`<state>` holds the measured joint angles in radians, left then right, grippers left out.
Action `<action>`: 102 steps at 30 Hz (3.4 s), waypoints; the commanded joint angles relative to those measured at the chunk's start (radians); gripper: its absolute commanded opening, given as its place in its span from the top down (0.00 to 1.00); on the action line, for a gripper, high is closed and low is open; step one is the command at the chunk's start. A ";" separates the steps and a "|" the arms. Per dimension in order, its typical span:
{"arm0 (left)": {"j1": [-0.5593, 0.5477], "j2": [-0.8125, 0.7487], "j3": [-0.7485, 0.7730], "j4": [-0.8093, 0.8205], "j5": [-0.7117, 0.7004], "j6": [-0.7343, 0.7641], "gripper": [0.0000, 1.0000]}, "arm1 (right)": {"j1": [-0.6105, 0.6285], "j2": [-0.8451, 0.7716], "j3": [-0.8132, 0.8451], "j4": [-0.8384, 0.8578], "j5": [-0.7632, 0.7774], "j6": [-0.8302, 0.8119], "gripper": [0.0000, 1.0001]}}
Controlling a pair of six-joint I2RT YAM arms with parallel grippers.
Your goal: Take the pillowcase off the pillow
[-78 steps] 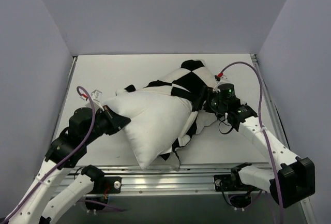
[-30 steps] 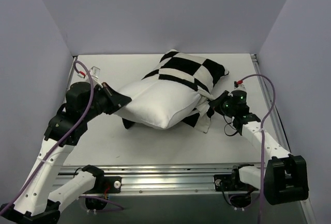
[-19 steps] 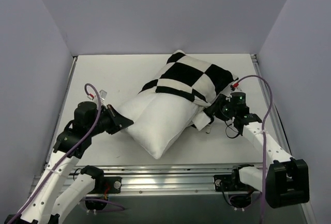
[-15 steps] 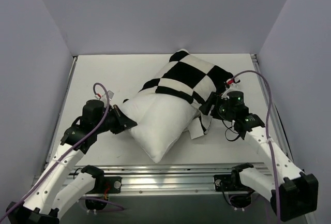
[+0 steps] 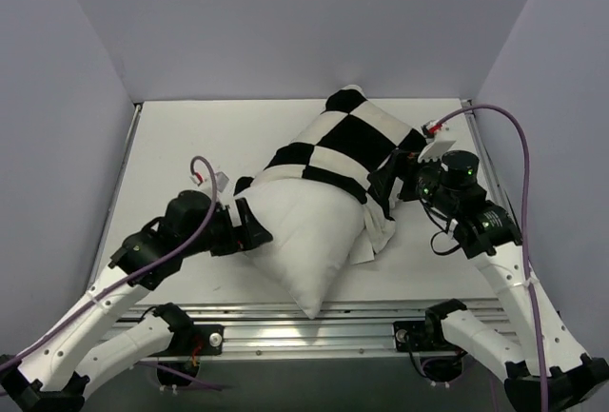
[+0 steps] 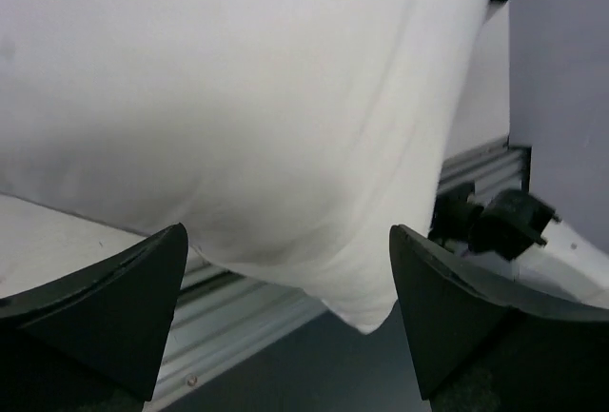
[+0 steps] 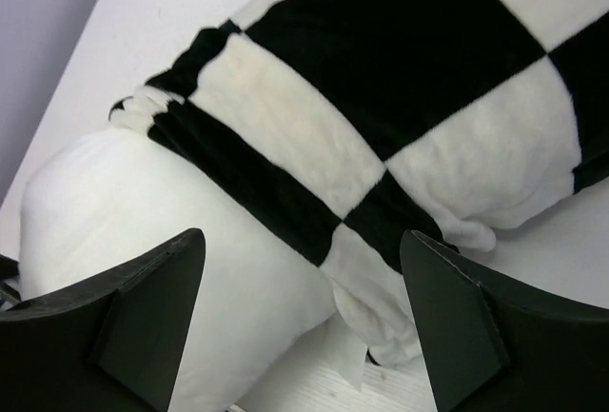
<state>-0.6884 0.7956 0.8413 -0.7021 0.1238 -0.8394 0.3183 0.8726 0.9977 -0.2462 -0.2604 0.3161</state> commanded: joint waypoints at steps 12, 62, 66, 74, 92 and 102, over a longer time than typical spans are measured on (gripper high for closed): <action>0.375 0.252 0.239 0.044 0.087 0.303 0.06 | 0.133 0.146 0.079 0.050 -0.016 -0.069 0.21; 0.372 -0.111 0.142 -0.137 0.071 0.261 0.98 | 0.004 1.011 0.771 -0.114 0.541 -0.175 1.00; 0.374 -0.174 0.245 -0.268 0.001 0.269 0.98 | -0.175 0.979 0.782 -0.128 0.555 -0.060 1.00; 0.374 -0.152 0.200 -0.268 -0.115 0.278 0.98 | -0.164 0.954 0.695 -0.082 0.394 -0.045 1.00; 0.135 0.258 0.522 0.118 -0.079 0.637 0.05 | 0.059 0.662 0.586 -0.033 0.224 -0.031 0.10; -0.181 0.349 0.421 0.211 -0.104 0.752 0.06 | 0.070 0.292 0.230 -0.042 0.239 0.020 0.01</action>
<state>-0.8474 1.0988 1.2980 -0.5518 0.0448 -0.1318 0.3775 1.2285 1.3205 -0.2729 -0.0376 0.3130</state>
